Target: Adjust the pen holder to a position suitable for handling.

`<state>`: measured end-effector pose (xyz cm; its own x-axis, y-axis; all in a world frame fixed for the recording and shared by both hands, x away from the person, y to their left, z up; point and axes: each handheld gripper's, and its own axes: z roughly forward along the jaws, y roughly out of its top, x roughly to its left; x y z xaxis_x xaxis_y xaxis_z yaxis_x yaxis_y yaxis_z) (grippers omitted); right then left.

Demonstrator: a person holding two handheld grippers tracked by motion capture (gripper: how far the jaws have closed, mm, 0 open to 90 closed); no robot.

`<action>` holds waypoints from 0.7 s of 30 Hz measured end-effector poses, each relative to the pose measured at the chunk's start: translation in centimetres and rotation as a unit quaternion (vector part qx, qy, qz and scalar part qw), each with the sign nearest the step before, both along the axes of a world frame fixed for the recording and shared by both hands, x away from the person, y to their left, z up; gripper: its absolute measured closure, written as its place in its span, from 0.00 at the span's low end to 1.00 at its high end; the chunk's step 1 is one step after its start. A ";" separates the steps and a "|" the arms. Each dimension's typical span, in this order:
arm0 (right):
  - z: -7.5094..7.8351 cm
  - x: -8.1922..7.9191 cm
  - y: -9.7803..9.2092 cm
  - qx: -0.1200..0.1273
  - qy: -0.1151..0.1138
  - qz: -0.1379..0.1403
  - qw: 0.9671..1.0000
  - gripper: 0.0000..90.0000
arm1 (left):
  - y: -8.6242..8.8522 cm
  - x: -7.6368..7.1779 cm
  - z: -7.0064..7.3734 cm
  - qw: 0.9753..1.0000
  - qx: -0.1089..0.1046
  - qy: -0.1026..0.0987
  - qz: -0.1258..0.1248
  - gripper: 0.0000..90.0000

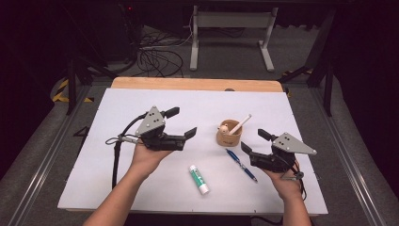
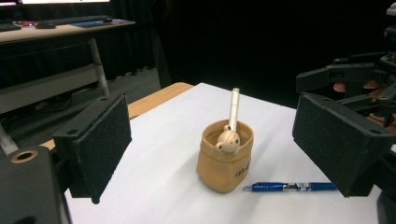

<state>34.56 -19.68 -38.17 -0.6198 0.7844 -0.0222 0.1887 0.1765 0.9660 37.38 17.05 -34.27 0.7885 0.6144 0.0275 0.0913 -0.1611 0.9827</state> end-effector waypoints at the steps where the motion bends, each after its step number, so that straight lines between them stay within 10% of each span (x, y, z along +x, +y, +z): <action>1: -0.1 0.0 0.0 -0.003 0.001 -0.001 1.000 0.27 | 0.4 -0.2 0.0 1.000 -0.001 0.001 0.001 0.13; 21: -1.4 -0.5 -0.6 -0.027 0.032 0.001 0.999 0.33 | 5.6 -2.8 -1.6 1.000 0.012 0.001 0.025 0.09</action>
